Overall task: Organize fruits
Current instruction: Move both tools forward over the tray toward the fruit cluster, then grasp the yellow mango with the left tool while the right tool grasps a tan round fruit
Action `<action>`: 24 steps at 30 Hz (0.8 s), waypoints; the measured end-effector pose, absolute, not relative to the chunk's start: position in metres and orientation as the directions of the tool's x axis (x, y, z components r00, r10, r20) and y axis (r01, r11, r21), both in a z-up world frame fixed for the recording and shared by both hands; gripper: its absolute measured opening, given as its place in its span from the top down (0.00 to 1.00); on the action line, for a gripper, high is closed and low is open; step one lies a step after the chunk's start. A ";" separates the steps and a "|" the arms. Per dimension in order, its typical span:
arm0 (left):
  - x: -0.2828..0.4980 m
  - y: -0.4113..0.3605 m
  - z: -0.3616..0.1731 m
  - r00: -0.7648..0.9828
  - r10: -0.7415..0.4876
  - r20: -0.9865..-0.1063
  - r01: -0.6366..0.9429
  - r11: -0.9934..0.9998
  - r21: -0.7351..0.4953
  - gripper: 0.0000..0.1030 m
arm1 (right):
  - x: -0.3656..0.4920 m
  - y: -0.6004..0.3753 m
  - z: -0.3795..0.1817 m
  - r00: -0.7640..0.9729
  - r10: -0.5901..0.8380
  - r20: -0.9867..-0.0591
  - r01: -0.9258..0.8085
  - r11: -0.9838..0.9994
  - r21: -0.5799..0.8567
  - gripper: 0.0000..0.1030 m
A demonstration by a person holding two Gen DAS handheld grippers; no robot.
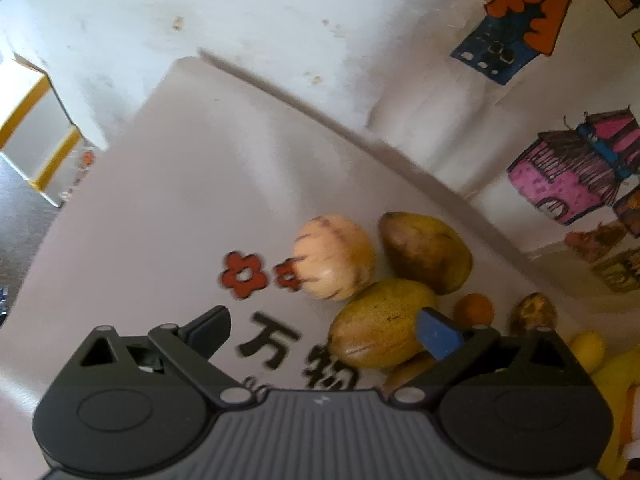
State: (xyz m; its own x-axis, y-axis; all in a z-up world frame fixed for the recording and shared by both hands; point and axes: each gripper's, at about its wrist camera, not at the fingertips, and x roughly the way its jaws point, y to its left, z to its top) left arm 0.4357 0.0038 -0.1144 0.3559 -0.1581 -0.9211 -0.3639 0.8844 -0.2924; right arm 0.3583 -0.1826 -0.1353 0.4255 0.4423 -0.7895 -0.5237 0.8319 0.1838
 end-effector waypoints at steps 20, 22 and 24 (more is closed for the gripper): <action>0.457 -0.016 -0.123 0.334 -0.213 -0.918 -0.374 0.864 -0.337 0.22 | 0.375 -0.175 -0.153 0.380 0.442 -0.812 -0.524 0.827 0.205 0.36; 0.457 -0.018 -0.126 0.331 -0.232 -0.915 -0.376 0.856 -0.353 0.25 | 0.375 -0.175 -0.154 0.381 0.442 -0.812 -0.523 0.828 0.205 0.36; 0.457 -0.020 -0.129 0.331 -0.241 -0.913 -0.375 0.854 -0.361 0.27 | 0.376 -0.175 -0.154 0.379 0.443 -0.813 -0.521 0.828 0.208 0.37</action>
State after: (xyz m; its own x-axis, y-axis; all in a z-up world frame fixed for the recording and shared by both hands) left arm 0.4573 -0.0198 -0.1288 0.3306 -0.2409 -0.9125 -0.3746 0.8539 -0.3612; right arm 0.3762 -0.1750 -0.1542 0.3790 0.4428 -0.8126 -0.5210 0.8278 0.2081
